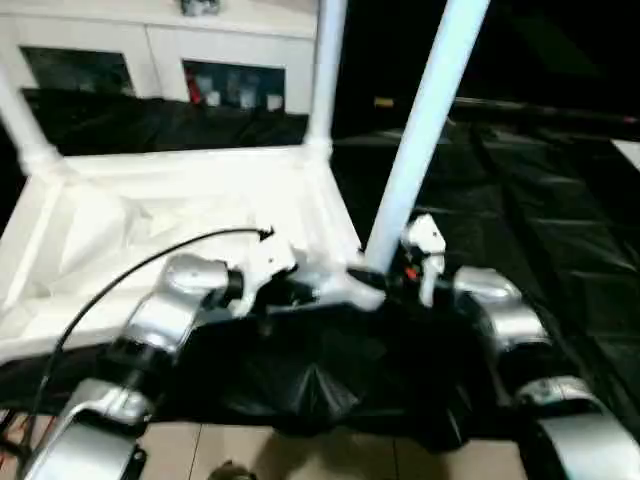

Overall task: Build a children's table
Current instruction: Rotate leg to tighten

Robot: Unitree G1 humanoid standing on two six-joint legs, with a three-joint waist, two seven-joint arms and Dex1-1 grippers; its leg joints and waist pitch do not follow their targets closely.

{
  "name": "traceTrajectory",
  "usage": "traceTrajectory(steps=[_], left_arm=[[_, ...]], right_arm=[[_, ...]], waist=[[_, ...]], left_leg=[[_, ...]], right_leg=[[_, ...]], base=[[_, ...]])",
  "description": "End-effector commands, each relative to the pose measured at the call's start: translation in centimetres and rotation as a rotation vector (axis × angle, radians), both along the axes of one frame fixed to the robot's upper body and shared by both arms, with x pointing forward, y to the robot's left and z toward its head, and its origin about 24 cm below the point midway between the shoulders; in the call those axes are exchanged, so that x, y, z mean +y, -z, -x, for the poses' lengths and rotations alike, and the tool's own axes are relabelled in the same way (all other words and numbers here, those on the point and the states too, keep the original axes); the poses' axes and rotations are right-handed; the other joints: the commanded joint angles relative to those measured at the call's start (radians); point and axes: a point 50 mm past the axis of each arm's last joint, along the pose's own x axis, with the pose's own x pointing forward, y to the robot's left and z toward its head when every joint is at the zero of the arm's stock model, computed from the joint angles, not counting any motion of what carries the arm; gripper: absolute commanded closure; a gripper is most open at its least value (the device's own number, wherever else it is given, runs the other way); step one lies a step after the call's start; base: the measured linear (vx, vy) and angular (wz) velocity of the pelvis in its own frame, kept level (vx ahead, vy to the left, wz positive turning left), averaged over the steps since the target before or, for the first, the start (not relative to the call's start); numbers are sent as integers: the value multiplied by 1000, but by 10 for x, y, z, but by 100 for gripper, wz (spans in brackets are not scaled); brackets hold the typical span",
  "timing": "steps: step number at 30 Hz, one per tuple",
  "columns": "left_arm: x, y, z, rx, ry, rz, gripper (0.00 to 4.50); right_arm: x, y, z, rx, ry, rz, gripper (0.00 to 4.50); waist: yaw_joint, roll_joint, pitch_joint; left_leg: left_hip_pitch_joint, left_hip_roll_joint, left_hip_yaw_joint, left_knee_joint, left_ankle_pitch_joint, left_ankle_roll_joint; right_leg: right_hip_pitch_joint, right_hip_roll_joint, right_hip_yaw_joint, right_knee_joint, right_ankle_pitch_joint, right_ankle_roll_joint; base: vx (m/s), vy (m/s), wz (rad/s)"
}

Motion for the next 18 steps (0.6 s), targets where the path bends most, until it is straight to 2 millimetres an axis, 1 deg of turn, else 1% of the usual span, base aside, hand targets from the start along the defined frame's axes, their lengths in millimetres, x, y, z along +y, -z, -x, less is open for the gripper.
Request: traceTrajectory(steps=[1, 2, 3, 5, 6, 7, 8, 9, 11, 12, 13, 14, 16, 17, 18], left_arm=[[-15, -22, -14, -115, -88, 96, 450], [-19, -22, -15, -120, -99, 102, 450], [-22, -23, -16, -124, -108, 107, 450], [-27, -23, -16, -129, -111, 114, 450], [-32, -23, -16, -139, -114, 121, 450], [-41, -23, -14, -145, -96, 142, 450], [-43, -23, -14, -147, -93, 147, 450], [-48, -23, -12, -147, -79, 157, 450], [-53, -22, -9, -141, -52, 170, 450], [-54, -22, -6, -139, -28, 173, 450], [-54, -22, -6, -139, -28, 173, 450], [-53, -22, -5, -140, -8, 175, 450], [-51, -22, -3, -137, 13, 174, 450], [-48, -22, -2, -135, 33, 174, 450], [-44, -22, -1, -130, 49, 173, 450]], right_arm=[[8, 31, 9, 157, 126, 9, 250], [11, 32, 9, 170, 160, -3, 250], [15, 33, 8, 182, 193, -13, 250], [19, 35, 8, 194, 243, -14, 250], [23, 36, 7, 197, 294, -6, 250], [33, 36, 6, 194, 338, -10, 250], [35, 36, 6, 193, 348, -10, 250], [42, 35, 7, 184, 346, -18, 250], [51, 32, 8, 163, 314, -29, 250], [54, 30, 8, 152, 285, -42, 195], [54, 30, 8, 152, 285, -42, 195], [56, 29, 9, 140, 259, -48, 179], [55, 27, 8, 121, 225, -40, 163], [51, 25, 8, 103, 185, -33, 163], [45, 23, 8, 84, 147, -21, 144]], waist=[[-4, 6, -63], [-6, 2, -63], [-10, 3, -64], [-12, 5, -64], [-14, 5, -65], [-15, 5, -64], [-16, 7, -65], [-15, 8, -65], [-17, 7, -66], [-17, 6, -65], [-16, 7, -65], [-17, 7, -65], [-16, 7, -65], [-17, 6, -65], [-15, 5, -65]], left_leg=[[15, 5, 2, -67, -299, -26], [13, 5, 2, -67, -301, -26], [12, 4, 3, -65, -302, -20], [10, 5, 3, -66, -291, -16], [10, 4, 3, -66, -295, -13], [10, 6, 3, -67, -291, -14], [11, 5, 3, -67, -293, -20], [12, 5, 3, -67, -299, -22], [10, 4, 3, -67, -307, -17], [9, 4, 4, -68, -308, -12], [9, 4, 4, -68, -309, -10], [10, 4, 4, -68, -311, -6], [9, 4, 4, -68, -315, -4], [7, 4, 4, -68, -310, -1], [7, 4, 4, -68, -308, 2]], right_leg=[[40, -52, 39, -91, -333, -167], [40, -52, 39, -93, -338, -163], [39, -52, 40, -94, -334, -159], [39, -51, 40, -92, -311, -161], [40, -49, 39, -91, -300, -161], [37, -48, 40, -91, -284, -164], [36, -50, 40, -90, -283, -164], [36, -50, 39, -91, -287, -163], [38, -47, 39, -90, -267, -158], [39, -47, 39, -91, -262, -157], [39, -47, 39, -90, -262, -157], [38, -47, 40, -91, -263, -157], [39, -47, 40, -93, -268, -157], [41, -48, 40, -92, -265, -158], [43, -48, 40, -92, -263, -158]], base=[[0, 0, 0], [0, 0, 0], [0, 0, 0], [0, 0, 0], [0, 0, 0], [0, 0, 0], [0, 0, 0], [0, 0, 0], [0, 0, 0], [0, 0, 0], [0, 0, 0], [0, 0, 0], [0, 0, 0], [0, 0, 0], [0, 0, 0]])
